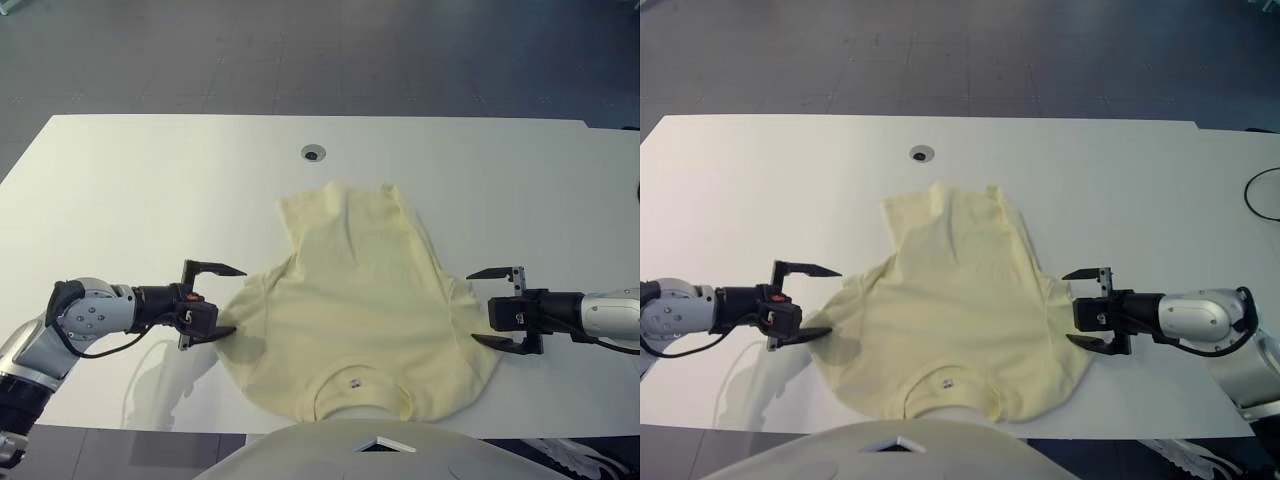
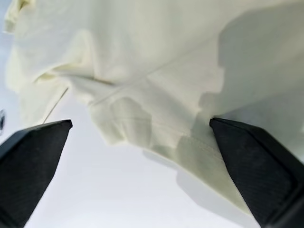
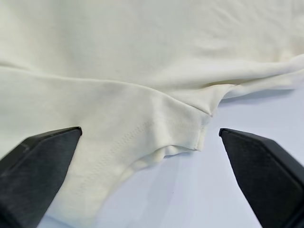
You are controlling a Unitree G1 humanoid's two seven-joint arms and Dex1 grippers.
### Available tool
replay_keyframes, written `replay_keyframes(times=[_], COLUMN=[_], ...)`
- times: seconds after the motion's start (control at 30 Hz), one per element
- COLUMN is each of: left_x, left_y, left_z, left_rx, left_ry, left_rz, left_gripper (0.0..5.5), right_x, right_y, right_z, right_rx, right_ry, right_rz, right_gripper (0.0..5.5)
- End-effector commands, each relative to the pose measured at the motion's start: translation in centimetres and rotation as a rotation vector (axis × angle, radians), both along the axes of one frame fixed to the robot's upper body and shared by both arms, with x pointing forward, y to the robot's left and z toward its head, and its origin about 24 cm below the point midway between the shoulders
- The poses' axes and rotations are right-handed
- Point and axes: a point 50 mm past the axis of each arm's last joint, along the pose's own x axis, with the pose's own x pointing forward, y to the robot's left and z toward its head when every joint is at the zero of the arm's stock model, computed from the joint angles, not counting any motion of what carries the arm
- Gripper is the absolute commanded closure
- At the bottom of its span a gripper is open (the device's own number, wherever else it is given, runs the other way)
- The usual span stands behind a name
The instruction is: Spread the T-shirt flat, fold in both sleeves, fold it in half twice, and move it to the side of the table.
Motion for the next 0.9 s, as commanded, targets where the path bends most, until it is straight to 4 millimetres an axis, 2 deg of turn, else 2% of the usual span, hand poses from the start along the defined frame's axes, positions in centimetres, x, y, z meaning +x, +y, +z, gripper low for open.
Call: replay_keyframes(times=[0.03, 0.2, 0.37, 0.47, 0.6, 0.7, 0.83, 0.9], left_x=[0.9, 3.6, 5.3, 6.6, 9.4, 11.0, 13.1, 14.0], left_y=[0.0, -0.1, -0.1, 0.0, -1.5, -3.1, -4.7, -5.1], left_z=[0.7, 4.1, 7.1, 8.1, 6.6, 4.4, -0.1, -1.3], left_rx=[0.001, -0.11, -0.2, -0.211, -0.224, -0.271, -0.303, -0.294], left_ry=[-0.02, -0.152, -0.202, -0.235, -0.314, -0.343, -0.354, -0.37], left_rz=[0.017, 0.074, 0.096, 0.114, 0.174, 0.234, 0.381, 0.429], left_gripper=[0.1, 0.1, 0.1, 0.1, 0.1, 0.1, 0.1, 0.1], right_x=[-0.1, -0.2, 0.5, 1.1, 2.9, 4.8, 9.4, 11.3], right_y=[0.3, 1.1, 1.4, 1.8, 2.9, 3.3, 3.8, 4.3], right_z=[-0.4, 0.9, 3.3, 5.1, 6.6, 6.0, 4.1, 3.5], right_rx=[0.032, 0.114, 0.17, 0.226, 0.365, 0.401, 0.454, 0.468], right_ry=[0.027, 0.016, -0.065, -0.131, -0.223, -0.272, -0.38, -0.409], right_rz=[-0.021, -0.022, -0.033, -0.038, -0.089, -0.163, -0.343, -0.385], right_gripper=[0.12, 0.12, 0.12, 0.12, 0.12, 0.12, 0.12, 0.12])
